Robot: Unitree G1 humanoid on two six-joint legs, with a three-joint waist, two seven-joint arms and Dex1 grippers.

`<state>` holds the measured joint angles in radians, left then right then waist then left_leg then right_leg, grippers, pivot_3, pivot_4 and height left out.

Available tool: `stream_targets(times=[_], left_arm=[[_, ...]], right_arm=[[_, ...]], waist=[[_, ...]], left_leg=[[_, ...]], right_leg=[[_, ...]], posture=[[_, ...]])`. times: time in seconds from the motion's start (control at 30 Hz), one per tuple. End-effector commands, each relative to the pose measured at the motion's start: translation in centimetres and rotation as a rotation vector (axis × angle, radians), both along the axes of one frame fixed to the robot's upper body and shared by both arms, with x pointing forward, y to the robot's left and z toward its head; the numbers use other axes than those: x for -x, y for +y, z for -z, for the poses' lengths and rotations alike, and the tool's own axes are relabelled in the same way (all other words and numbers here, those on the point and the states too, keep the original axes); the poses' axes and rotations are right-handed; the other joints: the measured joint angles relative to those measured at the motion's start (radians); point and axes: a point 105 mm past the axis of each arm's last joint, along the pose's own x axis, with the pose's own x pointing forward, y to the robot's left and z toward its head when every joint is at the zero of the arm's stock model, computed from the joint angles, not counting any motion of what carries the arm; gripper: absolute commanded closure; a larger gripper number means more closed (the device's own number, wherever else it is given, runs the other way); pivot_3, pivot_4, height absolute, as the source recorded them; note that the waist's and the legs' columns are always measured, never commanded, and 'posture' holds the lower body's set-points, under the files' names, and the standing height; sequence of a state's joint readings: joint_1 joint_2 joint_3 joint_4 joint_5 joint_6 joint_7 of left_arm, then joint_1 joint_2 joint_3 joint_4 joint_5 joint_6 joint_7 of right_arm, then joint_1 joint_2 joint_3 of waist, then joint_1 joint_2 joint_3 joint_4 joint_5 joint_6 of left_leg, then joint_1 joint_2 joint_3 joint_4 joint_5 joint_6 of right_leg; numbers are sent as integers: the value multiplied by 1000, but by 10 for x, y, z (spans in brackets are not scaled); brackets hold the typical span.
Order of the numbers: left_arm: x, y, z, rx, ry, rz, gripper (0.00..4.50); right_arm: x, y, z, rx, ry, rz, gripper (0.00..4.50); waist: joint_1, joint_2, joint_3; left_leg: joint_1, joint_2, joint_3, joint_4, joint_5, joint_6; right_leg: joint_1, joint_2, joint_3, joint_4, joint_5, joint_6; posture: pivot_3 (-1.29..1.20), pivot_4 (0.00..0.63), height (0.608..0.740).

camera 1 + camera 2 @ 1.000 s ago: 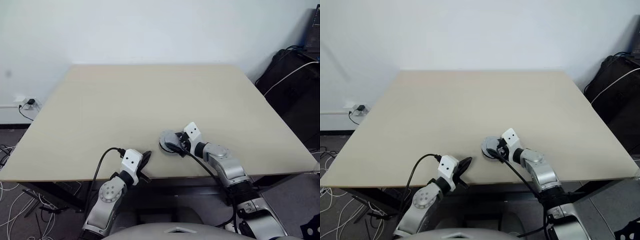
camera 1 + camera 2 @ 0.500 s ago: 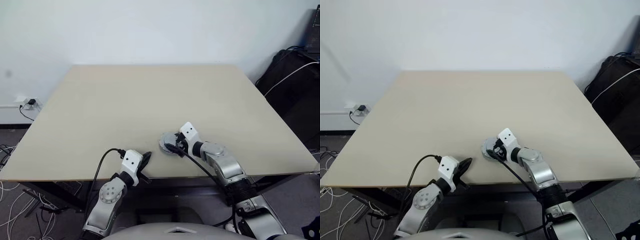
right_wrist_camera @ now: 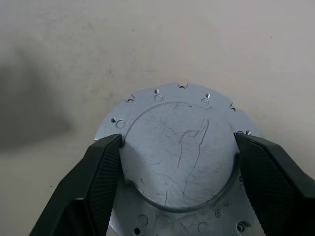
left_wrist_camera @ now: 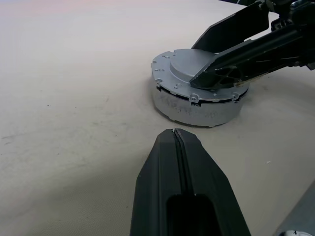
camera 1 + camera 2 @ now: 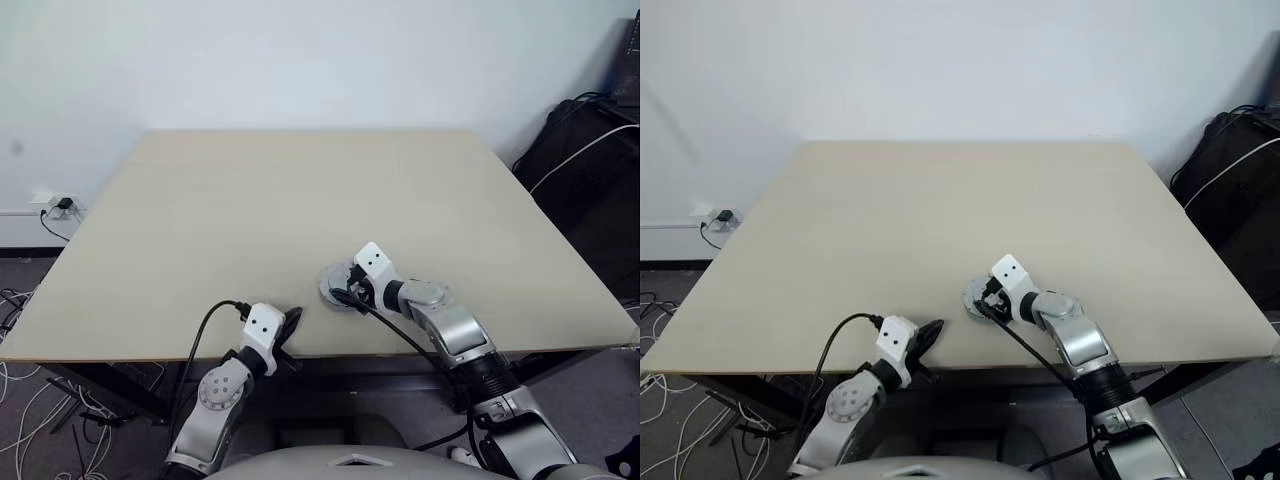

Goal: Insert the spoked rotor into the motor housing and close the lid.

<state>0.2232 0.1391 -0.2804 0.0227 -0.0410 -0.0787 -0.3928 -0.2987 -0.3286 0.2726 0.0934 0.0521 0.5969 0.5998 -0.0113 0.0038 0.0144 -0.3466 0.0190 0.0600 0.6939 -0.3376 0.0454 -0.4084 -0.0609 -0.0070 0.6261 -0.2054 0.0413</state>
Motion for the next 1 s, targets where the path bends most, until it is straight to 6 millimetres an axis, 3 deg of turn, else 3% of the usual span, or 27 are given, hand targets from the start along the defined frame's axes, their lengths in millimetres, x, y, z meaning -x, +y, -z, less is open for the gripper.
stream_targets(times=[0.03,0.53,1.0], left_arm=[[-5,-5,-20,19,-67,5,4500],[-7,-3,-25,28,-66,-16,4500],[-66,21,-19,57,32,-174,4500]], right_arm=[[0,-11,4,65,27,33,1217],[2,-13,11,112,80,55,1217],[9,-3,14,101,93,43,1217]], waist=[[0,0,0],[0,1,-1],[0,-1,-3]], left_leg=[[0,0,0,0,0,0],[0,0,0,0,0,0],[1,-1,-1,1,0,0]], right_leg=[[0,0,0,0,0,0],[0,0,0,0,0,0],[2,0,-1,0,0,1]], posture=[[0,0,740],[0,0,740],[0,0,740]])
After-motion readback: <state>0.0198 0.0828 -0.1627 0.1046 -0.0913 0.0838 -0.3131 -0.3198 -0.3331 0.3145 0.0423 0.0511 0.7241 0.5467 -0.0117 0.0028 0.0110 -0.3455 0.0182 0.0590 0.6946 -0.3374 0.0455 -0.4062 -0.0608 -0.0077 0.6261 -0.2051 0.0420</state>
